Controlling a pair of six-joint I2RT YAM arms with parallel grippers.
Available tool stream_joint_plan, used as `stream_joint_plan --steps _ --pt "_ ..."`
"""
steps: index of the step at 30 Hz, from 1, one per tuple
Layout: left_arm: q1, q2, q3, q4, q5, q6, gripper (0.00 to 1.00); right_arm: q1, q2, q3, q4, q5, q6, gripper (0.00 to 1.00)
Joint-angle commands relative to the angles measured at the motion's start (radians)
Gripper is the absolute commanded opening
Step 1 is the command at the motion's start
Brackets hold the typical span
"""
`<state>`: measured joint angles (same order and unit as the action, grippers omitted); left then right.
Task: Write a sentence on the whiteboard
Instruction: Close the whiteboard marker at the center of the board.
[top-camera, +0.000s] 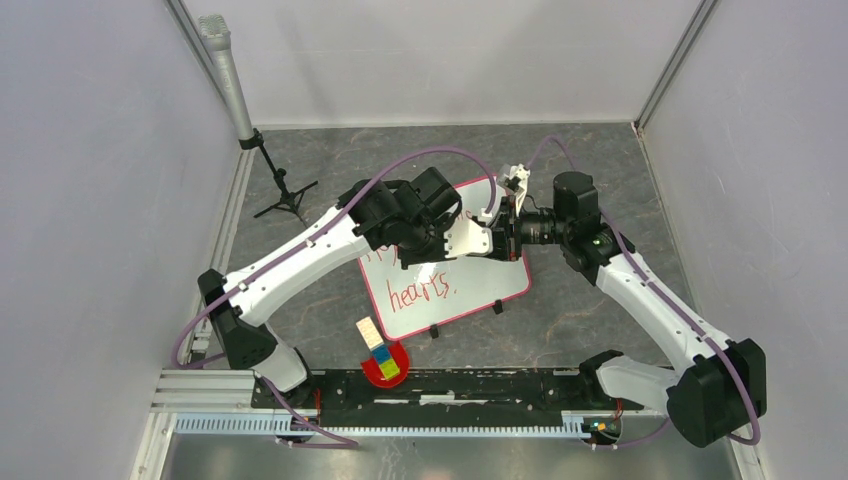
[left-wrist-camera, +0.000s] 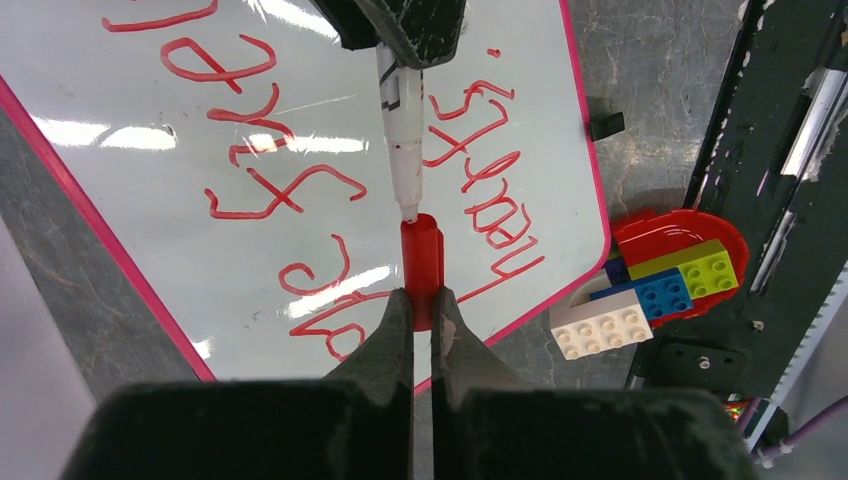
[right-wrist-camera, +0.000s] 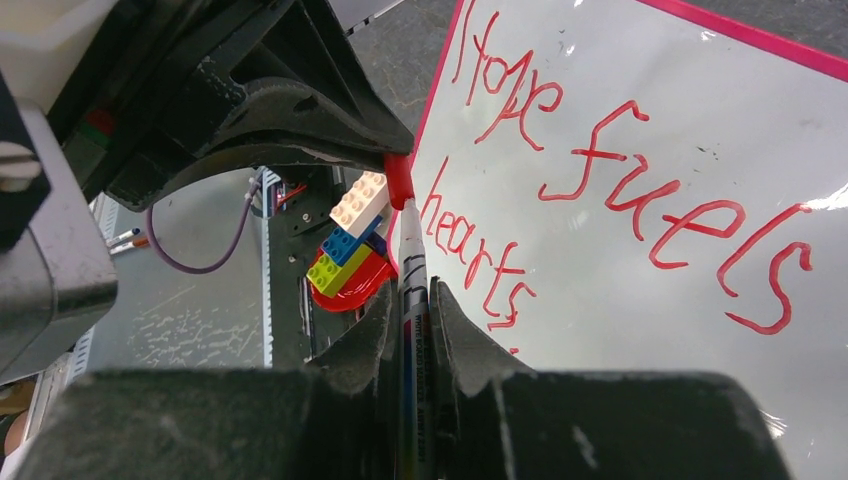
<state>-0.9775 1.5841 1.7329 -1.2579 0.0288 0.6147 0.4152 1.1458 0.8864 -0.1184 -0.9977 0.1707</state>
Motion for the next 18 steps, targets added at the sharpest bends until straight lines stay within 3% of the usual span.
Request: stream_joint_plan --steps 1,6,18 --pt "-0.029 -0.030 0.047 0.174 0.153 -0.045 0.02 0.025 0.010 -0.013 0.083 -0.011 0.024 0.00" --pt "-0.028 -0.032 0.034 0.193 0.188 -0.067 0.02 0.025 -0.006 -0.051 0.218 -0.085 0.123 0.00" --pt "-0.007 -0.049 -0.013 0.214 0.206 -0.087 0.02 0.025 -0.030 -0.060 0.229 -0.103 0.132 0.00"
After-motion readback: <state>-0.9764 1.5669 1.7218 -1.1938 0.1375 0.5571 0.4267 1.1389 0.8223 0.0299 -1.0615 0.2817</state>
